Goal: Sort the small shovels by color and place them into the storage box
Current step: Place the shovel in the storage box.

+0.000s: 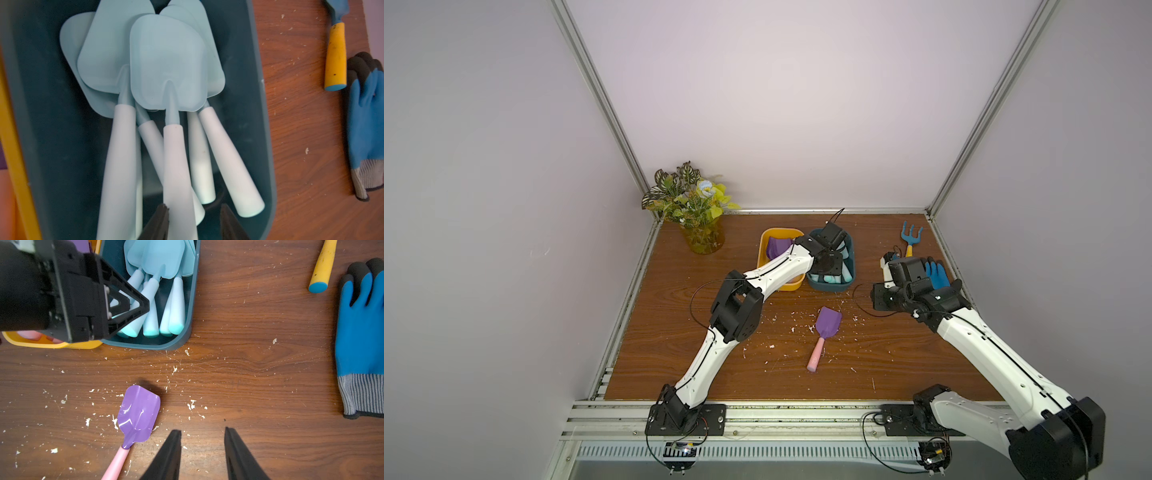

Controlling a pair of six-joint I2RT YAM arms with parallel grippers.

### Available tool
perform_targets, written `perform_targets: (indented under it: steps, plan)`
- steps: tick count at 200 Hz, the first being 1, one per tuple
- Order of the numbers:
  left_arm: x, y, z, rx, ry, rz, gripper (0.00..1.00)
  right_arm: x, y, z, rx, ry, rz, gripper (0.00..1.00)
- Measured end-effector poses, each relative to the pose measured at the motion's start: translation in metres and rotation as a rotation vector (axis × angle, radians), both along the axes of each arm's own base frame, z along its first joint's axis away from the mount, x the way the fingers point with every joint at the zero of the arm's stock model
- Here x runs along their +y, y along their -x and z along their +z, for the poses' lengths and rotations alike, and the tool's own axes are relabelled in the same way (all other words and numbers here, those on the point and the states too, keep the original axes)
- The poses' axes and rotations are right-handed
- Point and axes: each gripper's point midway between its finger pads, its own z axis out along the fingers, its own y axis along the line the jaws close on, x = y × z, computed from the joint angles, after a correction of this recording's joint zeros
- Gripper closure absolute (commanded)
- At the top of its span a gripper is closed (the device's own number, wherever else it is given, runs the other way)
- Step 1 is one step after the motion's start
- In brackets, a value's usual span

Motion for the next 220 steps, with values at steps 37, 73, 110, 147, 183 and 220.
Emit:
perform_targets:
  steps: [37,73,110,147,183,220]
  plan:
    - [-0.009,0.008,0.002,0.026,0.033,-0.034,0.55,0.0,0.0,0.0,0.001,0.0,0.0,0.59]
    - [-0.013,0.01,0.004,0.027,0.049,-0.045,0.53,0.0,0.0,0.0,0.001,-0.001,-0.001,0.59]
    - [-0.02,0.013,0.007,0.031,0.076,-0.064,0.52,0.0,0.001,0.0,0.005,-0.004,-0.006,0.59]
    - [-0.025,0.014,0.011,0.016,0.094,-0.073,0.48,0.0,0.002,0.003,0.007,-0.01,-0.014,0.59]
    - [-0.002,0.021,0.048,-0.057,0.087,-0.042,0.44,0.001,0.001,0.012,-0.003,-0.028,-0.02,0.59]
    - [0.045,0.033,0.141,-0.26,0.119,0.039,0.42,0.008,0.004,0.02,-0.008,-0.086,-0.014,0.59]
